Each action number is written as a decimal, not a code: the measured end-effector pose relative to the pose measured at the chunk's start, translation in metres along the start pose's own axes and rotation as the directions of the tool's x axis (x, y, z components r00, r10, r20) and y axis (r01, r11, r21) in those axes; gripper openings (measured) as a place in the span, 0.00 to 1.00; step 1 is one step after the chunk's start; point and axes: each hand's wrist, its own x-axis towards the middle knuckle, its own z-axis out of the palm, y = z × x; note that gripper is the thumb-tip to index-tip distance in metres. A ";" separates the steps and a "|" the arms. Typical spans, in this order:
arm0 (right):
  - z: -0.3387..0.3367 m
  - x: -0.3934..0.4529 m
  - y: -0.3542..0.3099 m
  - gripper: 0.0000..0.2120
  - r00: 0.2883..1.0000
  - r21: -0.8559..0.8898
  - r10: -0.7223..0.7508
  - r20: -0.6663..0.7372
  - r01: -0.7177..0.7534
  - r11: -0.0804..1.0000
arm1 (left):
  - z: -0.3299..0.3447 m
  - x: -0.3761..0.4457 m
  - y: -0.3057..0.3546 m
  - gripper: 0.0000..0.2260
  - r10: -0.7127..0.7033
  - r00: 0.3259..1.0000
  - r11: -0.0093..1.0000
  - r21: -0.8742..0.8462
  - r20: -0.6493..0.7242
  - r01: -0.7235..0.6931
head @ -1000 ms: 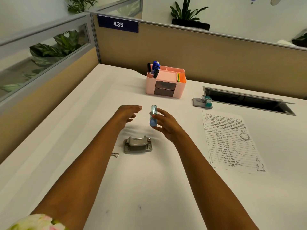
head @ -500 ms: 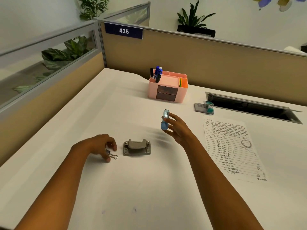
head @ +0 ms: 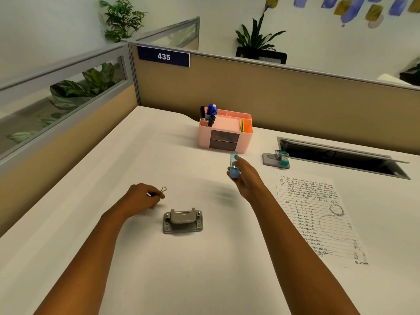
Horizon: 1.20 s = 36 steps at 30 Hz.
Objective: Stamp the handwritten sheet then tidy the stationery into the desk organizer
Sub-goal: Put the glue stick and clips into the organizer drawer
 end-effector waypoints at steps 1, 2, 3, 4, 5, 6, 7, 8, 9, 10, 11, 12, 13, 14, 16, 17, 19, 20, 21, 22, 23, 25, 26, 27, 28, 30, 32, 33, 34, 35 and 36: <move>0.001 0.005 -0.005 0.22 0.999 -0.029 -0.030 -0.022 0.029 0.999 | 0.000 0.004 0.006 0.08 0.016 1.000 0.998 -0.062 -0.026 -0.018; 0.002 0.010 -0.008 0.21 0.996 -0.066 -0.076 -0.038 0.073 0.995 | 0.000 0.008 0.014 0.08 0.031 0.998 0.992 -0.124 -0.051 -0.037; 0.003 0.016 -0.013 0.21 0.991 -0.096 -0.124 -0.053 0.118 0.988 | 0.000 0.013 0.022 0.09 0.048 0.996 0.981 -0.183 -0.078 -0.061; 0.004 0.021 -0.018 0.21 0.984 -0.119 -0.158 -0.077 0.148 0.982 | 0.001 0.019 0.030 0.09 0.063 0.993 0.969 -0.232 -0.105 -0.086; 0.004 0.026 -0.023 0.21 0.977 -0.140 -0.181 -0.111 0.165 0.976 | 0.003 0.024 0.038 0.09 0.072 0.989 0.957 -0.270 -0.128 -0.105; 0.005 0.032 -0.028 0.20 0.966 -0.160 -0.214 -0.148 0.190 0.969 | 0.004 0.030 0.047 0.09 0.077 0.986 0.947 -0.299 -0.147 -0.118; 0.005 0.037 -0.034 0.19 0.948 -0.185 -0.260 -0.183 0.227 0.956 | 0.006 0.037 0.055 0.09 0.078 0.984 0.937 -0.325 -0.162 -0.128; 0.006 0.044 -0.040 0.18 0.927 -0.222 -0.314 -0.206 0.268 0.938 | 0.009 0.044 0.062 0.09 0.080 0.982 0.929 -0.345 -0.173 -0.136; 0.006 0.050 -0.047 0.17 0.904 -0.274 -0.367 -0.219 0.304 0.912 | 0.012 0.052 0.068 0.09 0.083 0.980 0.924 -0.355 -0.183 -0.145; 0.007 0.055 -0.053 0.16 0.880 -0.338 -0.413 -0.233 0.325 0.883 | 0.015 0.058 0.074 0.09 0.085 0.978 0.923 -0.356 -0.188 -0.149; 0.008 0.061 -0.060 0.15 0.856 -0.403 -0.454 -0.246 0.336 0.851 | 0.019 0.065 0.081 0.09 0.087 0.978 0.922 -0.356 -0.189 -0.151; 0.008 0.068 -0.067 0.14 0.833 -0.462 -0.492 -0.254 0.342 0.818 | 0.023 0.071 0.086 0.09 0.087 0.978 0.923 -0.355 -0.188 -0.150; 0.008 0.076 -0.074 0.13 0.812 -0.513 -0.525 -0.256 0.346 0.786 | 0.026 0.077 0.090 0.09 0.084 0.979 0.924 -0.353 -0.186 -0.146; 0.008 0.084 -0.082 0.13 0.795 -0.555 -0.551 -0.252 0.348 0.755 | 0.030 0.083 0.094 0.09 0.076 0.980 0.925 -0.353 -0.185 -0.138; 0.009 0.097 -0.095 0.12 0.771 -0.628 -0.594 -0.229 0.350 0.696 | 0.035 0.094 0.100 0.09 0.065 0.981 0.926 -0.356 -0.184 -0.128; 0.009 0.104 -0.100 0.13 0.758 -0.668 -0.616 -0.214 0.347 0.659 | 0.038 0.099 0.103 0.09 0.066 0.981 0.926 -0.355 -0.180 -0.128; 0.011 0.118 -0.109 0.14 0.725 -0.729 -0.665 -0.181 0.354 0.585 | 0.044 0.111 0.109 0.09 0.070 0.983 0.930 -0.344 -0.172 -0.127; 0.012 0.124 -0.113 0.14 0.707 -0.741 -0.686 -0.170 0.368 0.562 | 0.047 0.115 0.112 0.09 0.070 0.983 0.933 -0.338 -0.170 -0.125; 0.013 0.131 -0.117 0.14 0.693 -0.743 -0.703 -0.163 0.382 0.549 | 0.050 0.122 0.114 0.10 0.071 0.983 0.935 -0.333 -0.168 -0.125; 0.015 0.138 -0.120 0.14 0.681 -0.740 -0.714 -0.163 0.394 0.545 | 0.052 0.127 0.117 0.10 0.072 0.984 0.937 -0.327 -0.165 -0.124; 0.016 0.145 -0.123 0.14 0.674 -0.737 -0.721 -0.164 0.402 0.544 | 0.054 0.133 0.119 0.10 0.077 0.983 0.938 -0.323 -0.165 -0.128; 0.019 0.156 -0.126 0.13 0.658 -0.738 -0.738 -0.152 0.421 0.528 | 0.057 0.142 0.122 0.10 0.092 0.983 0.934 -0.328 -0.162 -0.142; 0.021 0.162 -0.128 0.14 0.650 -0.742 -0.747 -0.140 0.431 0.514 | 0.059 0.147 0.124 0.10 0.098 0.983 0.932 -0.331 -0.158 -0.146; 0.023 0.168 -0.129 0.14 0.641 -0.749 -0.757 -0.129 0.437 0.498 | 0.061 0.151 0.125 0.10 0.104 0.982 0.932 -0.329 -0.156 -0.151; 0.025 0.175 -0.129 0.14 0.630 -0.759 -0.768 -0.118 0.441 0.479 | 0.063 0.155 0.127 0.10 0.110 0.982 0.933 -0.323 -0.154 -0.155; 0.028 0.187 -0.129 0.14 0.608 -0.788 -0.788 -0.093 0.439 0.432 | 0.067 0.161 0.128 0.10 0.125 0.980 0.934 -0.314 -0.156 -0.169; 0.030 0.199 -0.128 0.15 0.601 -0.812 -0.796 -0.067 0.431 0.394 | 0.072 0.167 0.129 0.10 0.143 0.978 0.933 -0.307 -0.155 -0.185; 0.031 0.205 -0.127 0.15 0.606 -0.821 -0.794 -0.052 0.426 0.379 | 0.074 0.169 0.129 0.10 0.157 0.975 0.933 -0.302 -0.155 -0.198; 0.030 0.211 -0.125 0.14 0.612 -0.832 -0.790 -0.036 0.419 0.363 | 0.076 0.171 0.129 0.10 0.169 0.974 0.932 -0.297 -0.152 -0.208; 0.030 0.216 -0.124 0.14 0.617 -0.845 -0.787 -0.019 0.411 0.343 | 0.078 0.171 0.130 0.10 0.179 0.972 0.931 -0.294 -0.150 -0.217; 0.028 0.221 -0.122 0.13 0.622 -0.857 -0.783 -0.002 0.403 0.322 | 0.079 0.173 0.130 0.10 0.188 0.971 0.929 -0.295 -0.148 -0.225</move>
